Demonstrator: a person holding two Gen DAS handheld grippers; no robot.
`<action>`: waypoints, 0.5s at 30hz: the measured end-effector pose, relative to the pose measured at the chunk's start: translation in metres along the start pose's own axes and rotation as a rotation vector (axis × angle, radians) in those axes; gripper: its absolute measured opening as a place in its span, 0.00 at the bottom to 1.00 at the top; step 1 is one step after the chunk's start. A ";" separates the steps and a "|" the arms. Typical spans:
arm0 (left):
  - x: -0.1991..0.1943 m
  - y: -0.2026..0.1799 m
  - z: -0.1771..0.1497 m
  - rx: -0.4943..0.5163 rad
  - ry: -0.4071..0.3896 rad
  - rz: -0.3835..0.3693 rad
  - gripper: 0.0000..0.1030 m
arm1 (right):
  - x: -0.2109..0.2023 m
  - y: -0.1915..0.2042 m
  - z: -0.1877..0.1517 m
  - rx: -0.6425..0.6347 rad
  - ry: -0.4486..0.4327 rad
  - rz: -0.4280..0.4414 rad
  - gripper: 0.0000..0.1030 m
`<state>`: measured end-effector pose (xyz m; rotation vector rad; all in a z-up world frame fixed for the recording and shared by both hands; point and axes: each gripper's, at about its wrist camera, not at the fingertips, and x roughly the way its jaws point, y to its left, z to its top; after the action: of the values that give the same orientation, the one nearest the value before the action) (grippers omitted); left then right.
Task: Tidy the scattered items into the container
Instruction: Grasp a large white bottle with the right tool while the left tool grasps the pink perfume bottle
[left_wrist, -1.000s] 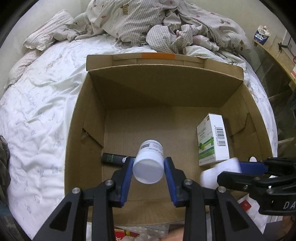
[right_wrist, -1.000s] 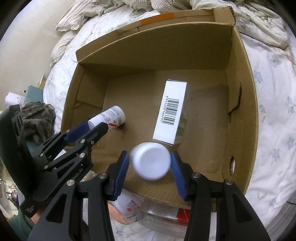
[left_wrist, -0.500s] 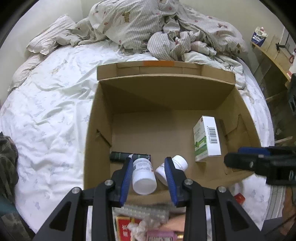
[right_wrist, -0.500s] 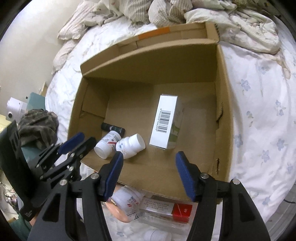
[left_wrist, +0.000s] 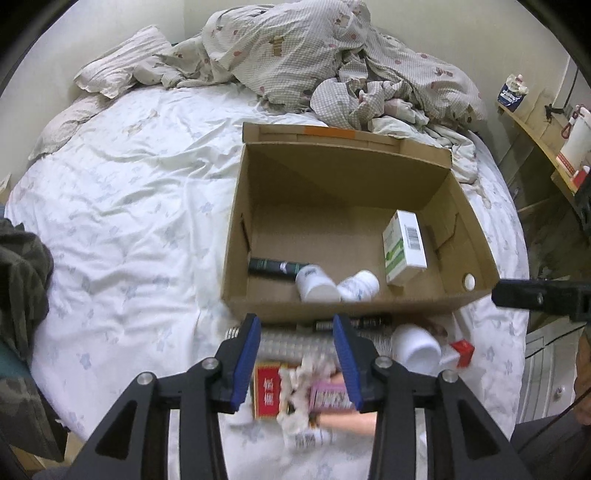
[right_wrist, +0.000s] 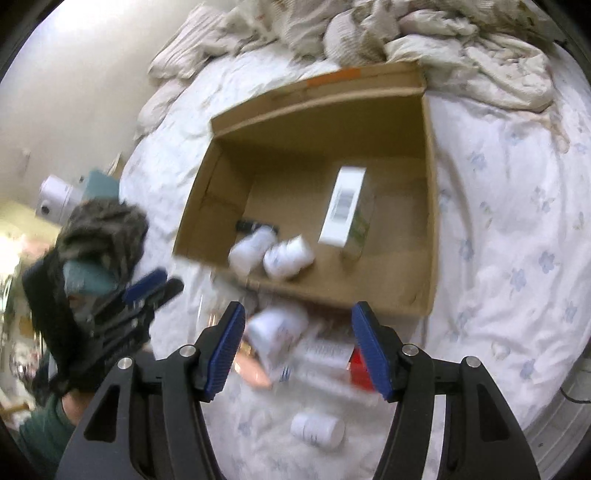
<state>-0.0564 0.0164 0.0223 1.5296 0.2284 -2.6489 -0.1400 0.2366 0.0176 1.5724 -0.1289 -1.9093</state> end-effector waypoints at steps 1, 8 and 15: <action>0.000 0.001 -0.005 0.000 0.005 -0.001 0.41 | 0.001 0.002 -0.004 -0.011 0.009 -0.004 0.63; 0.002 0.013 -0.027 -0.023 0.035 0.004 0.41 | 0.037 0.023 -0.029 -0.135 0.073 -0.069 0.66; -0.001 0.022 -0.049 -0.026 0.060 0.012 0.45 | 0.069 0.045 -0.027 -0.205 0.086 -0.142 0.77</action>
<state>-0.0112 0.0031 -0.0034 1.5990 0.2552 -2.5829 -0.1009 0.1731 -0.0274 1.5558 0.2140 -1.8909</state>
